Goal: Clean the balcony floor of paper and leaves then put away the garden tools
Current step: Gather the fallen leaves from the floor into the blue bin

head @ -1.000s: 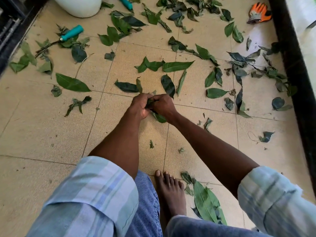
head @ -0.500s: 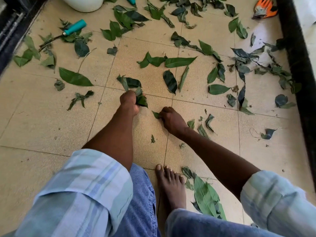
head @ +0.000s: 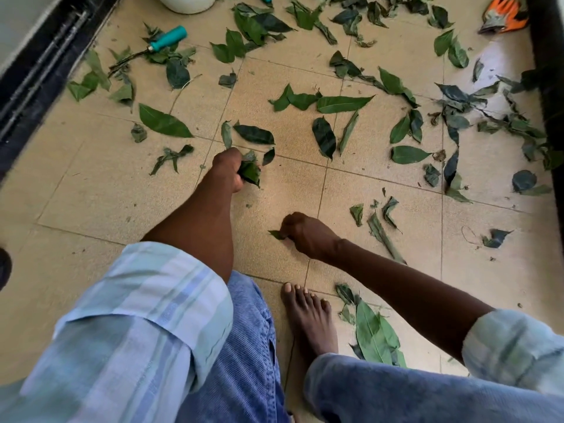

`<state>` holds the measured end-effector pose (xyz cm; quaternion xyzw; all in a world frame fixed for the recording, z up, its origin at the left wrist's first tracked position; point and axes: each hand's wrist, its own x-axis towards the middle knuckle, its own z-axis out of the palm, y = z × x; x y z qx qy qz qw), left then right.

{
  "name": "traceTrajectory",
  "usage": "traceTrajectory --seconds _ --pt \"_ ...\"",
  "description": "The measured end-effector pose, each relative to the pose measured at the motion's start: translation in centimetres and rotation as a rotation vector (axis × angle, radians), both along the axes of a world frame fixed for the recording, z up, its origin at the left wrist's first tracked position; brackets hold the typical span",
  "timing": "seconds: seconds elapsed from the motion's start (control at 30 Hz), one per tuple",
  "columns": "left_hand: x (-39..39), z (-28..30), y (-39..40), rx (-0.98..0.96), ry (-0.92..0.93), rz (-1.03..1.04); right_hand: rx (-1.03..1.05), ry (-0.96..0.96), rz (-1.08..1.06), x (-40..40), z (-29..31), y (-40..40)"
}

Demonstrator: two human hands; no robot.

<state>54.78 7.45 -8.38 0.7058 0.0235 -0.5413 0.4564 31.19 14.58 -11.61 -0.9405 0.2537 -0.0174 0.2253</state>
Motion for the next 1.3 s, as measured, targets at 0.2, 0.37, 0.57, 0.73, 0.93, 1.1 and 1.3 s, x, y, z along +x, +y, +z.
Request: traceTrajectory --seconds 0.2,0.37,0.57,0.73,0.93,1.1,1.3 --pt "1.2 -0.3 0.3 0.007 0.025 0.0 -0.001 -0.043 -0.116 -0.1 -0.5 0.2" --pt "2.8 -1.9 0.4 0.023 0.023 0.032 0.079 -0.131 -0.455 3.8 0.9 -6.3" --pt "4.0 -2.9 0.1 -0.043 0.04 0.043 -0.008 -0.009 -0.346 10.4 1.8 -12.8" --pt "4.0 -2.5 -0.4 -0.106 0.055 0.032 -0.1 0.13 -0.338 10.7 0.2 -9.2" --pt "4.8 -3.0 -0.4 -0.109 0.073 0.09 -0.06 0.048 -0.375 10.1 -0.2 -9.1" --pt "5.3 -2.4 -0.5 -0.154 0.067 0.159 0.067 0.086 -0.662 11.7 -0.4 -11.7" --pt "6.1 -1.8 -0.3 -0.211 0.093 0.245 0.045 -0.078 -0.561 15.7 2.0 -17.0"
